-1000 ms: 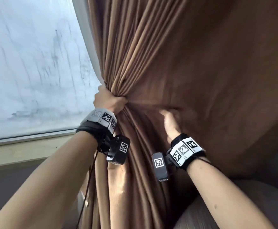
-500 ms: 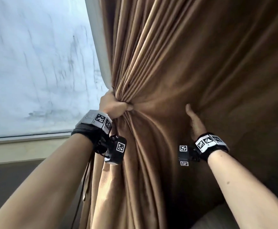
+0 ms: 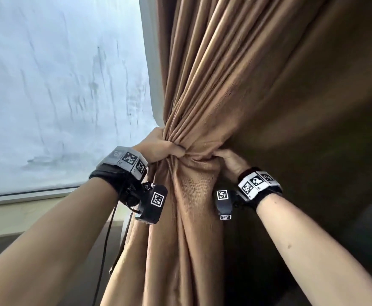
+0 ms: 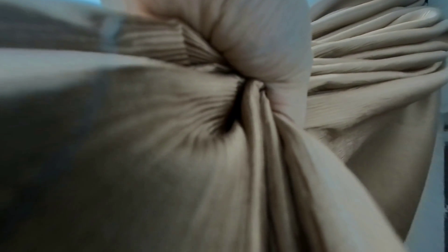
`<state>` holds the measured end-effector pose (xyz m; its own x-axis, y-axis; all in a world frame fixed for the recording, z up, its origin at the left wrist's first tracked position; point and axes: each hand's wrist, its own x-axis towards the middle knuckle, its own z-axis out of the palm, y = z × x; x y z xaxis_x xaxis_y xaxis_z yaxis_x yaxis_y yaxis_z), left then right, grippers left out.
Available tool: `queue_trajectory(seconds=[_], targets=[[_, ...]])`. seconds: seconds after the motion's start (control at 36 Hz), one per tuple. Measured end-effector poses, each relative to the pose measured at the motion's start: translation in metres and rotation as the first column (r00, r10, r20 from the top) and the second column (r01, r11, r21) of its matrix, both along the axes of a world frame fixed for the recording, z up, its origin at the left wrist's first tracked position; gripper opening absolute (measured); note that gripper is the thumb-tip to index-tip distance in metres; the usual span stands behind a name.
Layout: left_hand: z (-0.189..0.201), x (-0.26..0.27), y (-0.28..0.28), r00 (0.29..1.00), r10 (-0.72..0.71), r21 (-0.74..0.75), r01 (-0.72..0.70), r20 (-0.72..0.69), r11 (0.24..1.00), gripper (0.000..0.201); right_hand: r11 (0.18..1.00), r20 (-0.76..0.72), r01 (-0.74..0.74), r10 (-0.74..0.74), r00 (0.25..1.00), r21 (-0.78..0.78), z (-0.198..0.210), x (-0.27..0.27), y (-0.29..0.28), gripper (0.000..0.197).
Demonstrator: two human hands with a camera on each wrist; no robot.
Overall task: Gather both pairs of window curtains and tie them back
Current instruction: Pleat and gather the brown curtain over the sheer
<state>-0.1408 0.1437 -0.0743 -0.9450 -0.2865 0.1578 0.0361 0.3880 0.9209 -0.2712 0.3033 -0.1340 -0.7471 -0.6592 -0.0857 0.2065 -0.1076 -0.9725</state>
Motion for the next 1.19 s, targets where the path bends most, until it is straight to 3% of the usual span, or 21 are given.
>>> queue_trajectory(seconds=[0.06,0.14,0.22,0.28,0.33,0.44,0.53,0.61,0.67,0.78,0.86,0.94,1.03,1.17,1.19], targets=[[0.0,-0.002,-0.004,1.0,-0.01,0.006,0.01,0.003,1.0,0.034,0.998,-0.038,0.062,-0.061,0.997,0.026,0.002,0.0,-0.005,0.014],[0.0,-0.006,-0.008,1.0,0.018,-0.003,-0.018,-0.007,1.0,0.026,0.971,-0.134,0.238,-0.239,0.962,-0.024,0.004,-0.002,-0.009,0.028],[-0.005,-0.014,-0.008,0.996,0.084,0.004,-0.084,-0.026,0.996,0.024,0.895,-0.174,0.429,-0.444,0.879,-0.119,0.002,-0.002,-0.008,0.018],[-0.009,-0.019,-0.004,0.991,0.132,0.007,-0.132,-0.035,0.991,0.03,0.817,-0.19,0.556,-0.576,0.795,-0.152,-0.001,-0.001,-0.003,0.013],[-0.012,-0.022,0.002,0.983,0.172,-0.006,-0.173,-0.058,0.985,0.036,0.716,-0.27,0.682,-0.693,0.668,-0.15,-0.004,-0.004,0.003,0.021],[-0.016,-0.029,0.012,0.965,0.244,-0.04,-0.249,-0.1,0.968,0.05,0.545,-0.369,0.822,-0.807,0.462,-0.162,-0.009,-0.005,0.016,0.03],[-0.019,-0.033,0.019,0.944,0.303,-0.045,-0.311,-0.129,0.949,0.062,0.424,-0.405,0.881,-0.858,0.316,-0.209,-0.009,-0.003,0.027,0.019],[-0.024,-0.037,0.024,0.925,0.356,-0.043,-0.365,-0.135,0.93,0.072,0.375,-0.444,0.881,-0.867,0.224,-0.287,-0.008,0.003,0.04,0.02],[-0.026,-0.04,0.028,0.909,0.398,-0.051,-0.406,-0.123,0.912,0.076,0.387,-0.489,0.853,-0.852,0.186,-0.35,-0.007,0.013,0.045,0.02],[-0.028,-0.042,0.038,0.883,0.45,-0.067,-0.461,-0.134,0.885,0.075,0.515,-0.601,0.784,-0.763,0.236,-0.346,-0.004,0.037,0.052,0.015],[-0.029,-0.04,0.045,0.889,0.438,-0.064,-0.449,-0.132,0.891,0.072,0.623,-0.603,0.725,-0.71,0.365,-0.295,-0.002,0.045,0.05,0.018],[-0.03,-0.038,0.052,0.901,0.407,-0.048,-0.418,-0.15,0.907,0.075,0.733,-0.537,0.651,-0.637,0.554,-0.197,-0.001,0.051,0.045,0.029],[-0.032,-0.035,0.057,0.924,0.344,-0.012,-0.35,-0.165,0.937,0.074,0.807,-0.553,0.582,-0.533,0.64,-0.105,0.004,0.057,0.046,0.027],[-0.025,-0.025,0.057,0.987,0.132,-0.016,-0.134,-0.087,0.991,0.106,0.904,-0.462,0.426,-0.36,0.811,0.044,0.022,0.067,0.048,0.007],[-0.024,-0.022,0.057,0.993,0.095,-0.045,-0.098,-0.072,0.994,0.114,0.92,-0.439,0.391,-0.337,0.833,0.035,0.026,0.071,0.048,0.011]])
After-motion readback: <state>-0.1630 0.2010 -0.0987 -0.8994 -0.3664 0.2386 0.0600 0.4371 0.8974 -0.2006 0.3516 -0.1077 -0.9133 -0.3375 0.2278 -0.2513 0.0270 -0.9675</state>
